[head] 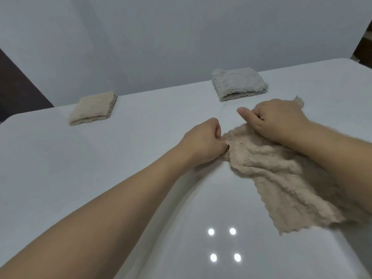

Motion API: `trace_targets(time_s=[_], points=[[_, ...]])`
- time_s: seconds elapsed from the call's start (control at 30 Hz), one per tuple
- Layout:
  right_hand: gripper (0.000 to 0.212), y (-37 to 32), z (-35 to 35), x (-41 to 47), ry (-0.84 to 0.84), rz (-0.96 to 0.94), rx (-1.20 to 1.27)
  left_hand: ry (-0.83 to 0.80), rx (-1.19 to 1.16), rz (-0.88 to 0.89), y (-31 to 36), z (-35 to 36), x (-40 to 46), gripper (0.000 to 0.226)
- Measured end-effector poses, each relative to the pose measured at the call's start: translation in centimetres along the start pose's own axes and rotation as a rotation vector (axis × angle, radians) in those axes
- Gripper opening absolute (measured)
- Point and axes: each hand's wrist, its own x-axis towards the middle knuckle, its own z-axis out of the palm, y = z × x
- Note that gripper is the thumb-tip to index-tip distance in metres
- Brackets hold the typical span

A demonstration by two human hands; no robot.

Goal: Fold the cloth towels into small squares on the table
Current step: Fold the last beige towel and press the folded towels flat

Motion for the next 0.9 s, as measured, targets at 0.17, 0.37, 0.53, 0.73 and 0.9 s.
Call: trace_targets(time_s=[0.17, 0.37, 0.53, 0.73, 0.9], points=[[0.071, -6.1, -3.6, -2.2, 0.075, -0.129, 0.017, 0.220, 0.110, -0.054, -2.1, -2.6, -6.1, 0.018], [0.041, -12.2, -7.8, -5.9, -0.079, -0.389, -0.118, 0.605, -0.129, -0.257, -3.6, -9.6, -15.2, 0.021], [0.011, -15.4, -13.3, -7.4, -0.319, -0.067, 0.597, 0.563, -0.231, -0.364, -2.8, -15.7, -21.5, 0.026], [0.025, -16.6, -19.2, -8.4, -0.750, 0.082, 0.933, 0.393, -0.736, -0.224, -1.9, -20.2, -26.7, 0.017], [0.024, -16.4, -17.8, -7.7, -0.622, 0.235, 1.211, 0.433, -0.416, -0.257, -3.1, -19.4, -25.4, 0.014]])
